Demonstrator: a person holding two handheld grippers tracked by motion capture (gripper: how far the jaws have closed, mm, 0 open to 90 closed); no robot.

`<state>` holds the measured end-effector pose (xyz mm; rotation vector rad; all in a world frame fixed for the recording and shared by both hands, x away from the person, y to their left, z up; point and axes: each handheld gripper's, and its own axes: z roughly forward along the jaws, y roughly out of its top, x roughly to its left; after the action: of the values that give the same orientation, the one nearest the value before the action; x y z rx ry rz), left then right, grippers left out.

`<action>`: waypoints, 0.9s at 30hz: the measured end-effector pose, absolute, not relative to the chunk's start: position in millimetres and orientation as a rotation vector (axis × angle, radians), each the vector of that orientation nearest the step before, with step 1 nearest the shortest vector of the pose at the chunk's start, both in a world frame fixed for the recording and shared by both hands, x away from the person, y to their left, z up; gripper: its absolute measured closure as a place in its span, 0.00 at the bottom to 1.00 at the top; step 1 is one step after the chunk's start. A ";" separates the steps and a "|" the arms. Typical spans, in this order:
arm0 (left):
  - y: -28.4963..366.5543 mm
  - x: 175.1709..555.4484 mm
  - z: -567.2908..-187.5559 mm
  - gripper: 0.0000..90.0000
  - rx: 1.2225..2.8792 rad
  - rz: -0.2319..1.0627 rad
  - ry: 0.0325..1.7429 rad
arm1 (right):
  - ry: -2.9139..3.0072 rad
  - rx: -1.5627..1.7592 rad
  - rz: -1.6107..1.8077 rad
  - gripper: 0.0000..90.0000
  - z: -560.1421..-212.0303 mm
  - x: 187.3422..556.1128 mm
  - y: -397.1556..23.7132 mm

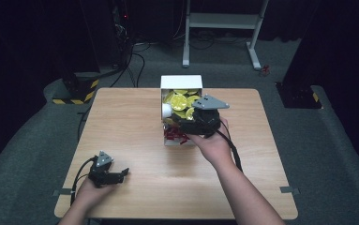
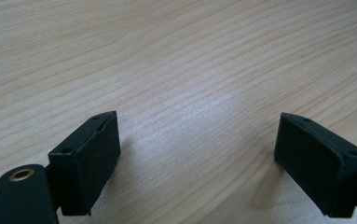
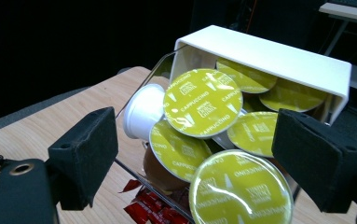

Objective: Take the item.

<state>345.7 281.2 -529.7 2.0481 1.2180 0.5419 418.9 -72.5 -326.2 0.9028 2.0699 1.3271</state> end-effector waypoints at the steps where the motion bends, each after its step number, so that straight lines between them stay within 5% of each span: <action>1: 281.2 345.6 -529.7 0.16 2.048 0.542 1.218 | 2.057 0.899 1.330 0.16 -324.2 420.0 -69.7; 27: 282.6 342.2 -529.8 0.17 2.050 0.543 1.208 | 2.068 0.967 1.230 0.19 -326.2 456.0 -46.5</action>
<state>342.2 282.6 -529.8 2.0503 1.2082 0.5429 456.0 -46.5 -326.2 0.9668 2.0681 1.2303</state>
